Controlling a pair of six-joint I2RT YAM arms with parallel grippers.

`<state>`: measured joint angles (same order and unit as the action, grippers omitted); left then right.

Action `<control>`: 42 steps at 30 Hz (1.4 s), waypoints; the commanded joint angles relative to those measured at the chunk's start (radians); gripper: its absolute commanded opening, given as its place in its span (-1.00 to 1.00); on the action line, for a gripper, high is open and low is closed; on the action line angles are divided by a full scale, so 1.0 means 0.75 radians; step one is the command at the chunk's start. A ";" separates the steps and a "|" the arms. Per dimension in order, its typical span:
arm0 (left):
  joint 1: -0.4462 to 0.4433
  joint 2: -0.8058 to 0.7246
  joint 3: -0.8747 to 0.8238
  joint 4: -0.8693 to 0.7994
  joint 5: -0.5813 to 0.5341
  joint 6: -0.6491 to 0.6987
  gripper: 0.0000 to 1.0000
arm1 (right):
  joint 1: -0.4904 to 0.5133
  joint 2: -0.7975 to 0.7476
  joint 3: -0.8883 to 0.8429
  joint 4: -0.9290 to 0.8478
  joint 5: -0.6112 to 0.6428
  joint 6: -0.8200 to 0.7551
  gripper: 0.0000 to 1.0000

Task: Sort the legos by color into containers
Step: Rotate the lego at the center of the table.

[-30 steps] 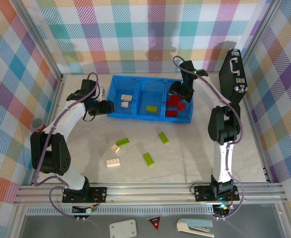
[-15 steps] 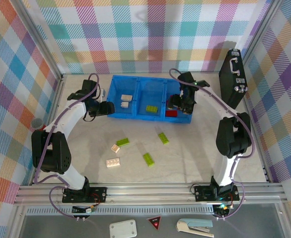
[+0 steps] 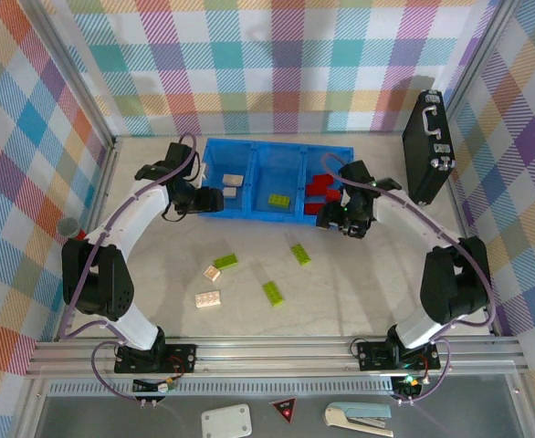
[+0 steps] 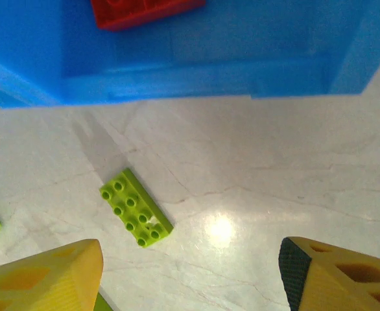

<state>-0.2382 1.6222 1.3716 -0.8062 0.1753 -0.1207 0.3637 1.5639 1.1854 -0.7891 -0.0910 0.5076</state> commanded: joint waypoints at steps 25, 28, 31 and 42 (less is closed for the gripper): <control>-0.370 -0.233 -0.460 0.016 -0.215 -0.349 0.41 | 0.039 -0.298 -0.331 0.014 0.024 -0.004 0.44; -0.372 -0.252 -0.500 0.018 -0.221 -0.360 0.41 | 0.039 -0.320 -0.368 0.007 0.056 -0.002 0.44; -0.372 -0.264 -0.533 0.018 -0.234 -0.365 0.42 | 0.039 -0.333 -0.407 0.015 0.060 0.000 0.43; -0.374 -0.278 -0.640 0.049 -0.232 -0.400 0.41 | 0.038 -0.374 -0.489 0.007 0.064 -0.003 0.43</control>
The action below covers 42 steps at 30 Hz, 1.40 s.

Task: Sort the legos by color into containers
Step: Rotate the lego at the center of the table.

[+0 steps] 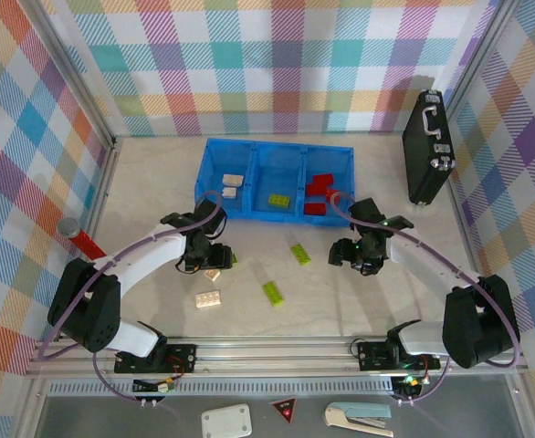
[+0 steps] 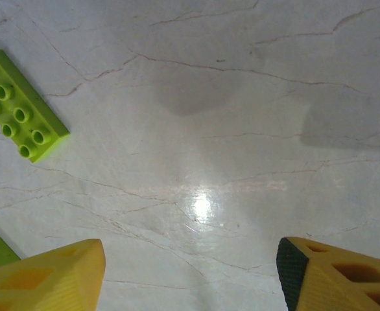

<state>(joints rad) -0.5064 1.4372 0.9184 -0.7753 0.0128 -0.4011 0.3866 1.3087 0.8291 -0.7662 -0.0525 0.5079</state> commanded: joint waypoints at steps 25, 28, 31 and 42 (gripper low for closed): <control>-0.013 0.175 -0.036 0.058 -0.160 0.082 0.21 | 0.008 -0.056 -0.027 -0.046 0.017 -0.008 0.43; -0.001 0.183 -0.030 0.048 -0.191 0.077 0.21 | 0.008 -0.054 -0.020 -0.048 0.020 -0.010 0.43; 0.015 0.180 -0.031 0.041 -0.213 0.067 0.18 | 0.008 -0.049 -0.019 -0.050 0.019 -0.011 0.43; 0.029 0.146 -0.039 0.038 -0.111 0.049 0.01 | 0.008 -0.052 -0.009 -0.053 0.018 -0.006 0.43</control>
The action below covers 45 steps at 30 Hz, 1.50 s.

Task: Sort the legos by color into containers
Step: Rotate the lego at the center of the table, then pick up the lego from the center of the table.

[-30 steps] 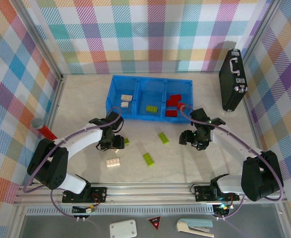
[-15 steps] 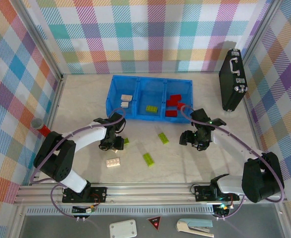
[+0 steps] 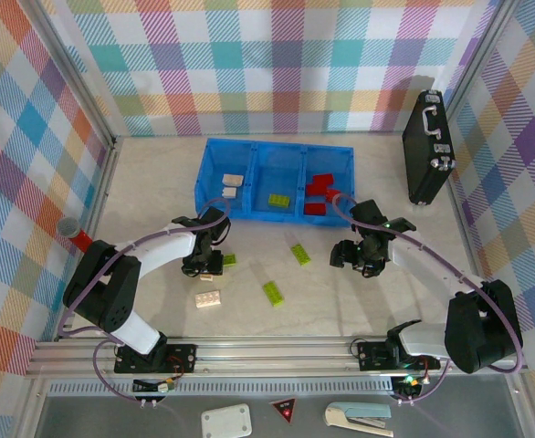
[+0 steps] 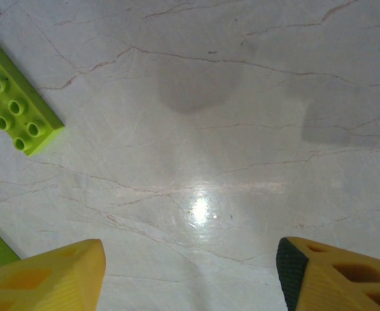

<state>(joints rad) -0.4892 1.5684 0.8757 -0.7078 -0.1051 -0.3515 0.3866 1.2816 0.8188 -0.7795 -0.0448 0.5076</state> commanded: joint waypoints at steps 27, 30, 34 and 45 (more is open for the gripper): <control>0.002 -0.079 -0.069 -0.069 0.144 -0.053 -0.16 | 0.009 -0.066 -0.026 -0.042 0.006 -0.001 0.42; 0.003 -0.081 -0.064 -0.073 0.139 -0.053 -0.16 | 0.008 -0.076 -0.028 -0.049 0.003 0.003 0.42; 0.002 -0.094 -0.055 -0.081 0.135 -0.053 -0.23 | 0.009 -0.098 -0.021 -0.065 0.007 0.006 0.42; 0.002 -0.158 0.053 -0.134 0.123 -0.024 -0.26 | 0.008 -0.139 -0.018 -0.096 0.010 0.012 0.42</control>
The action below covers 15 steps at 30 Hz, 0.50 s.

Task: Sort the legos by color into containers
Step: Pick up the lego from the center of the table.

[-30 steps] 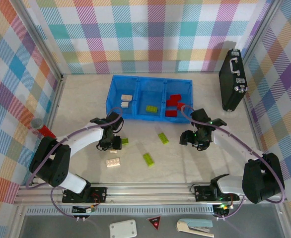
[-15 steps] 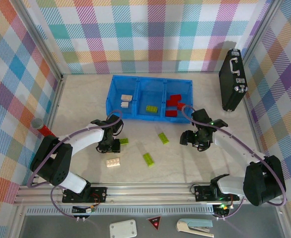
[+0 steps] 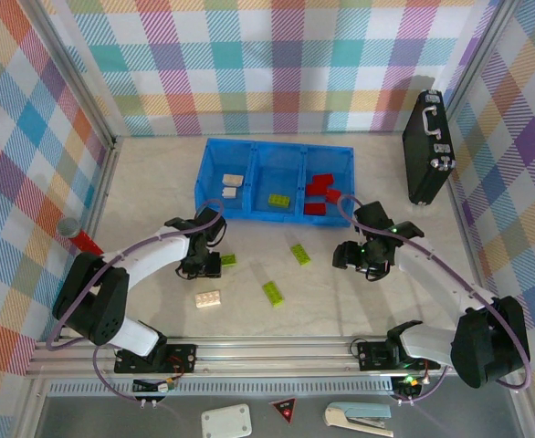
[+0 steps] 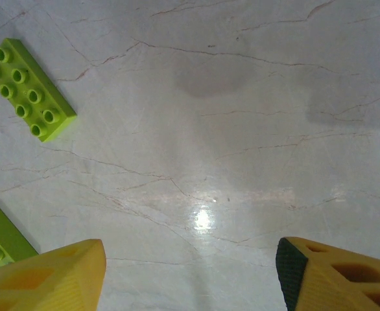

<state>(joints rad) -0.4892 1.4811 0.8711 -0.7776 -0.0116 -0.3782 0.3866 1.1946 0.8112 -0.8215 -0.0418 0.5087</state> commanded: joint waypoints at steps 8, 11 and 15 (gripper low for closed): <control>0.006 0.017 0.265 -0.097 -0.029 0.073 -0.25 | 0.008 -0.058 -0.023 -0.052 0.002 0.027 0.42; 0.016 0.082 0.368 -0.119 -0.054 0.106 -0.25 | 0.010 -0.070 -0.031 -0.052 -0.004 0.033 0.42; 0.042 0.172 0.502 -0.137 -0.059 0.148 -0.26 | 0.009 -0.092 -0.038 -0.064 0.006 0.039 0.42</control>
<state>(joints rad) -0.4770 1.5734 1.1957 -0.8379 -0.0368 -0.3092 0.3866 1.1488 0.7979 -0.8349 -0.0414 0.5186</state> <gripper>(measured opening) 0.373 0.709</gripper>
